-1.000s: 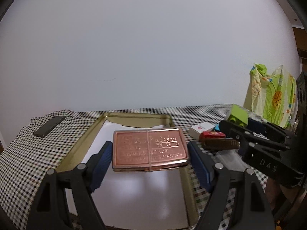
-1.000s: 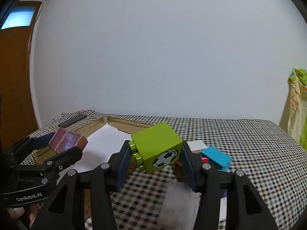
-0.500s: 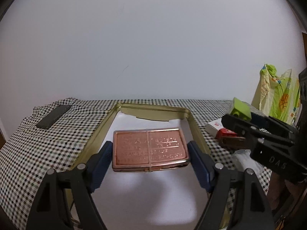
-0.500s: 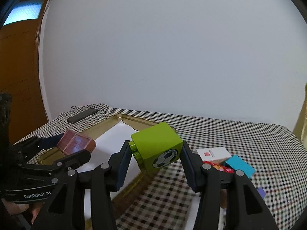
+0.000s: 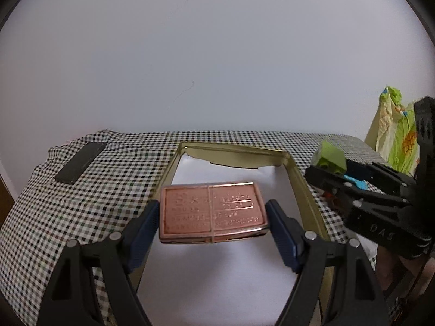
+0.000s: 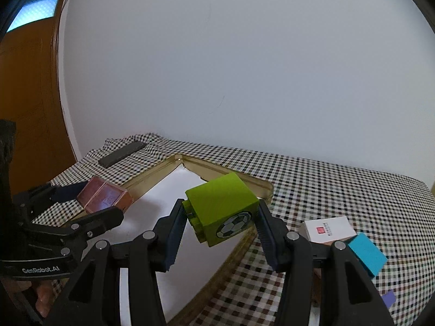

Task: Organize rigid objects
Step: 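Carry both objects over the gold tray, lower the green block and open the right gripper, then lower the rose-gold box into the tray and open the left gripper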

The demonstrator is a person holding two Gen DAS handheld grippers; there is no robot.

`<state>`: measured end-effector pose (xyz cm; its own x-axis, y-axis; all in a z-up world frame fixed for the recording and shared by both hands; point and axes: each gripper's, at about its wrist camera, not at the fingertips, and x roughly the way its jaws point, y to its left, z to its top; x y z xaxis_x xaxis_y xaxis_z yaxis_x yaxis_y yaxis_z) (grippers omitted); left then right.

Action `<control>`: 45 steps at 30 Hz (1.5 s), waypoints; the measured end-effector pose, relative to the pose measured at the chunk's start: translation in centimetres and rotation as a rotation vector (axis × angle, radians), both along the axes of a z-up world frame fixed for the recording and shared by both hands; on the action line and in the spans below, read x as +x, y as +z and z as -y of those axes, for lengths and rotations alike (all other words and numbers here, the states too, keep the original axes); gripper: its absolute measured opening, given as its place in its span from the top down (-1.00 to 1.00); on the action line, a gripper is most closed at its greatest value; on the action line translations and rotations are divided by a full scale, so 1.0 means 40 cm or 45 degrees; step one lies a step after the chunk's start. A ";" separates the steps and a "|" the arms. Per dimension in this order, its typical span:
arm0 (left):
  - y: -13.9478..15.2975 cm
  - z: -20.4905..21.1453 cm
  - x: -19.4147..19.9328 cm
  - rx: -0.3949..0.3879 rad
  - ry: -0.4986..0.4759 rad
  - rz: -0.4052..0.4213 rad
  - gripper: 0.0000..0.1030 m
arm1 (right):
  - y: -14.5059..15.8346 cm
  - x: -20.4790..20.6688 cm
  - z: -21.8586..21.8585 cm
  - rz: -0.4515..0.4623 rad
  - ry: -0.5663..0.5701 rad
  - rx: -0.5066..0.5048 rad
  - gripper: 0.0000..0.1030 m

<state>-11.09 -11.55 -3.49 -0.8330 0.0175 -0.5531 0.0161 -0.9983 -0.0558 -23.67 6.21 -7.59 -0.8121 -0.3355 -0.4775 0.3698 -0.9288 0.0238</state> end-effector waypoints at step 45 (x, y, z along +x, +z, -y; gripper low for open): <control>0.002 0.017 0.043 0.015 0.102 0.012 -0.99 | -0.037 0.062 -0.076 0.073 -0.004 -0.008 -0.53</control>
<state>-9.38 -12.23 -3.40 -0.8267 -0.0424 -0.5610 0.0964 -0.9931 -0.0671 -21.21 9.25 -9.06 -0.7846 -0.3365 -0.5207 0.3649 -0.9296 0.0509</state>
